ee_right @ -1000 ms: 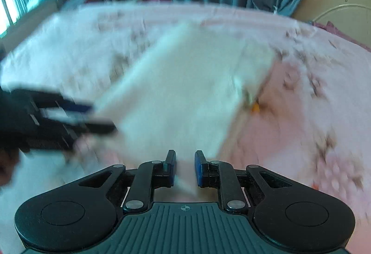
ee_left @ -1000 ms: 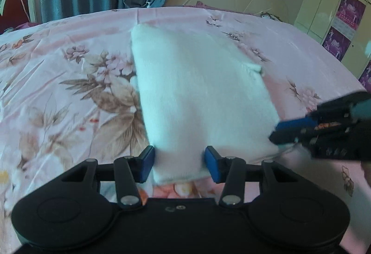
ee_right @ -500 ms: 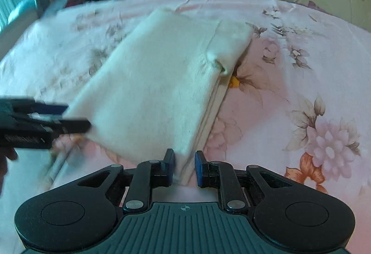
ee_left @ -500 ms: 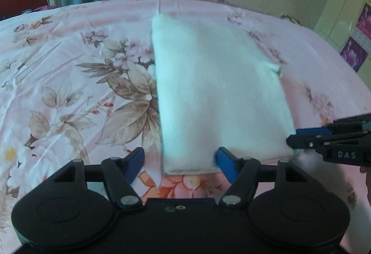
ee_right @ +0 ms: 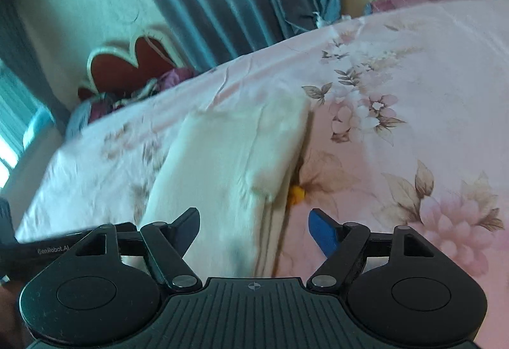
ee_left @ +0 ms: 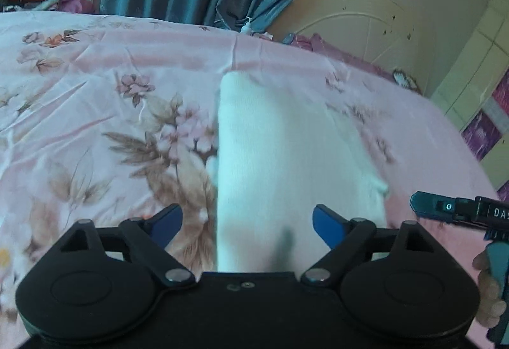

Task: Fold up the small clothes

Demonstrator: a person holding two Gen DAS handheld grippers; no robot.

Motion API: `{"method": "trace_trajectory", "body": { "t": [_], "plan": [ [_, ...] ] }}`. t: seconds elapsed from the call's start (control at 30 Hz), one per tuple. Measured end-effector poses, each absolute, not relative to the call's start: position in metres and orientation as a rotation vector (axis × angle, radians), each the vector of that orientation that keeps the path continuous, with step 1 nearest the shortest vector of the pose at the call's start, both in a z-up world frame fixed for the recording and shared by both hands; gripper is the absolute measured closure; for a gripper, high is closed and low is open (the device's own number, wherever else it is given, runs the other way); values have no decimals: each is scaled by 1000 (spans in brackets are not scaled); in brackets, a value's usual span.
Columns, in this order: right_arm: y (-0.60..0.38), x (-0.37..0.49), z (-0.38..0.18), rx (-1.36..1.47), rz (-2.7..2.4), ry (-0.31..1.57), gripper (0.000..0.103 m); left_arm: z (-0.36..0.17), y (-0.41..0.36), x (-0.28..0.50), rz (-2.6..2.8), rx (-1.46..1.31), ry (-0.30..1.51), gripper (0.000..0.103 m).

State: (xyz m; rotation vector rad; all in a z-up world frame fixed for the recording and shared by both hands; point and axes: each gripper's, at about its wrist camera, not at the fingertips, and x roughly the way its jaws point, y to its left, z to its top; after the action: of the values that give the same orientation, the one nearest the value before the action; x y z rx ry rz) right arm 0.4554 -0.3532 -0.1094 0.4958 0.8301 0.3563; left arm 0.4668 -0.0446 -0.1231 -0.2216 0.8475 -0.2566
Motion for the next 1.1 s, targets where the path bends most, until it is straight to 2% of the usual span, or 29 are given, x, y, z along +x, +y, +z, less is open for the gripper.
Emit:
{"method": "trace_trajectory", "body": {
  "t": [0.07, 0.17, 0.3, 0.37, 0.57, 0.63, 0.7, 0.77, 0.8, 0.9, 0.97, 1.03, 1.1],
  "plan": [
    [-362, 471, -118, 571, 359, 844, 28, -125, -39, 482, -271, -270, 863, 24],
    [-370, 491, -136, 665, 371, 891, 29, -135, -32, 501, -289, -360, 901, 28],
    [-375, 506, -159, 743, 377, 955, 39, -151, -29, 522, -283, -399, 966, 28],
    [-377, 510, -168, 787, 394, 969, 39, -155, -30, 526, -297, -405, 971, 23],
    [-366, 522, -173, 803, 432, 968, 39, -159, -35, 537, -304, -369, 986, 23],
    [-357, 528, -173, 771, 429, 973, 46, -159, -40, 540, -306, -347, 990, 23],
    [-351, 530, -170, 721, 412, 978, 57, -157, -42, 542, -317, -333, 998, 26],
    [-351, 528, -166, 690, 409, 984, 59, -153, -40, 544, -356, -346, 1002, 41],
    [-354, 525, -166, 698, 409, 987, 59, -152, -39, 546, -375, -354, 1001, 43],
    [-360, 525, -175, 776, 406, 1004, 58, -158, -35, 550, -416, -368, 1030, 39],
    [-360, 526, -175, 784, 403, 1008, 58, -167, -29, 556, -446, -444, 1061, 29],
    [-352, 528, -171, 739, 393, 1004, 58, -171, -26, 561, -484, -506, 1056, 23],
    [-342, 530, -165, 699, 364, 1000, 59, -170, -32, 565, -482, -473, 1048, 33]
  ]
}}
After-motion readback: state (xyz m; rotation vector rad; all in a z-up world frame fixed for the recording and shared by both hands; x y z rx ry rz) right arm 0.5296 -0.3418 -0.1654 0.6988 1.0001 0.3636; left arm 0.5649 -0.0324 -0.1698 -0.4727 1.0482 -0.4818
